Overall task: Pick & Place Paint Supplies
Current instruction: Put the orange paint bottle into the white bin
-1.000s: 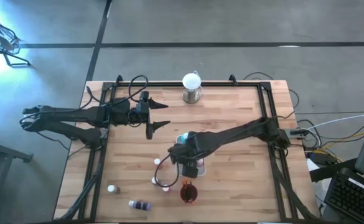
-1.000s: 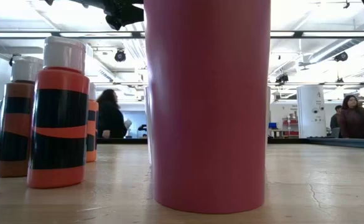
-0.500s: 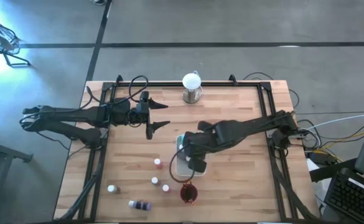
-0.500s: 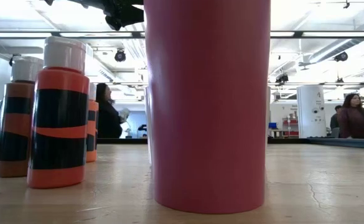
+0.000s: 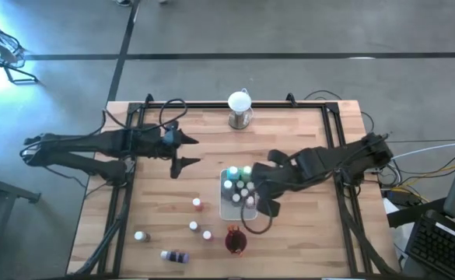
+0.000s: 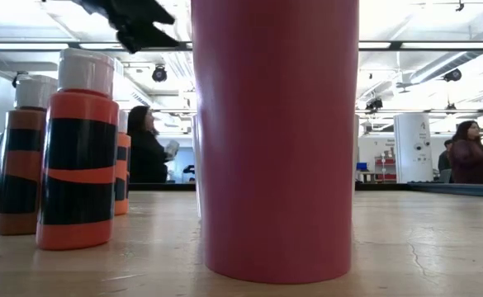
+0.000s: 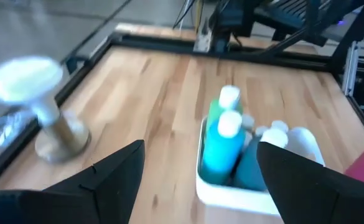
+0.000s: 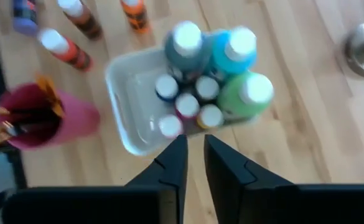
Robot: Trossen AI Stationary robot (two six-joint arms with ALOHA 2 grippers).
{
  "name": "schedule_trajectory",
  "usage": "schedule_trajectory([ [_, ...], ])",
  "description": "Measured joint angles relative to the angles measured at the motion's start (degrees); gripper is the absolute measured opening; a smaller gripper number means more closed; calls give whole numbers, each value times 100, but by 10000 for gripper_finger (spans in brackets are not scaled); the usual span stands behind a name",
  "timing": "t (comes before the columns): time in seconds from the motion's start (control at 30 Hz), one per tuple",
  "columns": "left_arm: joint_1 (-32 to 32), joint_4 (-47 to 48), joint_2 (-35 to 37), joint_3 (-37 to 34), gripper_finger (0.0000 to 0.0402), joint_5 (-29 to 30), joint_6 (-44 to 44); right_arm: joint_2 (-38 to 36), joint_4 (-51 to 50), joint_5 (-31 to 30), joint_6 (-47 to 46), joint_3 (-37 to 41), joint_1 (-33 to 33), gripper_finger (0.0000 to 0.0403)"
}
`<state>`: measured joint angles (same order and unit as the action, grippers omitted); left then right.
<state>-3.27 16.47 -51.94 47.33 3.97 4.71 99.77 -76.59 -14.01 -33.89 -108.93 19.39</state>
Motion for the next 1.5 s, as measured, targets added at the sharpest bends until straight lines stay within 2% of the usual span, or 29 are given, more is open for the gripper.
schedule_trajectory([
  [0.23, 108, 647, 515, -334, 314, -31, 341, -539, -122, -429, -448, 824, 62, 29],
  [0.37, 169, 913, 642, -633, 314, -472, 400, -918, -105, -552, -690, 1363, 64, 29],
  [0.53, 173, 916, 589, -1043, 314, -1307, 598, -1301, -100, -783, -983, 1886, 62, 42],
  [0.77, 228, 1235, 564, -1351, 314, -1440, 360, -1694, -61, -932, -1374, 2415, 62, 64],
  [1.07, 334, 1094, 493, -1940, 314, -1470, -59, -1830, -93, -1439, -1526, 2614, 62, 96],
  [1.17, 332, 1034, 435, -2066, 314, -1668, -149, -1830, -95, -1634, -1525, 2614, 62, 107],
  [1.27, 334, 992, 383, -2099, 314, -1859, -314, -1830, -97, -1777, -1524, 2614, 59, 117],
  [1.5, 332, 861, 264, -2121, 314, -1866, -629, -1830, -96, -1869, -1317, 2614, 59, 137],
])
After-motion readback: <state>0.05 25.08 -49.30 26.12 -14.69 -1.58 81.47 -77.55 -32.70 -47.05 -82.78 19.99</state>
